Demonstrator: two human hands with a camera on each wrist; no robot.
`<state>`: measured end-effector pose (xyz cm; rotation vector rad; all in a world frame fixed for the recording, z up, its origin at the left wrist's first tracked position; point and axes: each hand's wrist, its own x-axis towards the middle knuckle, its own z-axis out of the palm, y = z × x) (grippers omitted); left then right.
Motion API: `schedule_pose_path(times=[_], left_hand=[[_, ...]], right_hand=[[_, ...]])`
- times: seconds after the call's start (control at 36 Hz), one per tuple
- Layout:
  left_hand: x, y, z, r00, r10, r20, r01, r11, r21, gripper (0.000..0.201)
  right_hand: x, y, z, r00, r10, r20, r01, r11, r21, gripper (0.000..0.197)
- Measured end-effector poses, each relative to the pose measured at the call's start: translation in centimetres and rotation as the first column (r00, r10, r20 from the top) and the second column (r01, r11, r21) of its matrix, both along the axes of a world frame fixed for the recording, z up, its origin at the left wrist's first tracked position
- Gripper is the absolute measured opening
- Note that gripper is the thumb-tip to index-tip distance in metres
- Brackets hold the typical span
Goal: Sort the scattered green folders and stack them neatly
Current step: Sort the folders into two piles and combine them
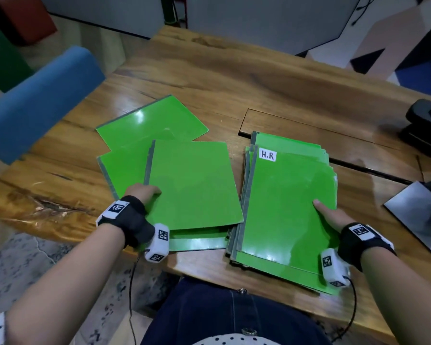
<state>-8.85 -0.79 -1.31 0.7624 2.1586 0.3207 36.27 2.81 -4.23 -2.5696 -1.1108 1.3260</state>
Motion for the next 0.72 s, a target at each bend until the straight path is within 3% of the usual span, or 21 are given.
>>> schedule_pose_path(times=[0.08, 0.14, 0.31, 0.39, 0.47, 0.53, 0.64, 0.72], left_hand=[[0.8, 0.5, 1.8, 0.998, 0.053, 0.021, -0.055, 0.988, 0.141, 0.045], [1.8, 1.1, 3.7, 0.997, 0.038, -0.065, -0.022, 0.973, 0.229, 0.049], [5.7, 3.3, 10.7, 0.885, -0.092, -0.457, 0.314, 0.842, 0.439, 0.034], [7.3, 4.4, 13.8, 0.849, -0.128, -0.513, 0.42, 0.751, 0.509, 0.031], [8.4, 5.6, 16.1, 0.867, -0.15, -0.476, 0.437, 0.688, 0.579, 0.026], [9.0, 6.2, 16.9, 0.911, -0.178, -0.372, 0.385, 0.69, 0.613, 0.026], [10.9, 6.5, 15.6, 0.963, -0.261, -0.068, 0.248, 0.759, 0.602, 0.032], [12.9, 5.2, 12.0, 0.945, -0.32, 0.07, 0.246, 0.836, 0.491, 0.045]], right_hand=[[0.1, 0.1, -0.2, 1.0, 0.004, -0.003, -0.004, 1.0, 0.003, 0.093], [0.1, 0.1, -0.1, 1.0, 0.001, -0.009, -0.001, 1.0, 0.002, 0.092], [0.2, 0.1, -0.2, 1.0, -0.005, -0.007, 0.005, 1.0, 0.013, 0.091], [0.2, 0.2, -0.1, 0.999, -0.018, -0.028, 0.018, 1.0, 0.01, 0.092], [0.4, 0.3, -0.2, 0.998, -0.039, -0.049, 0.039, 0.999, 0.003, 0.095], [0.5, 0.1, -0.1, 0.998, -0.033, -0.059, 0.032, 0.999, -0.011, 0.095], [2.7, 0.7, -2.2, 0.994, -0.011, -0.112, 0.009, 1.0, -0.01, 0.113], [3.0, 0.7, -2.4, 0.99, -0.02, -0.141, 0.02, 1.0, -0.001, 0.089]])
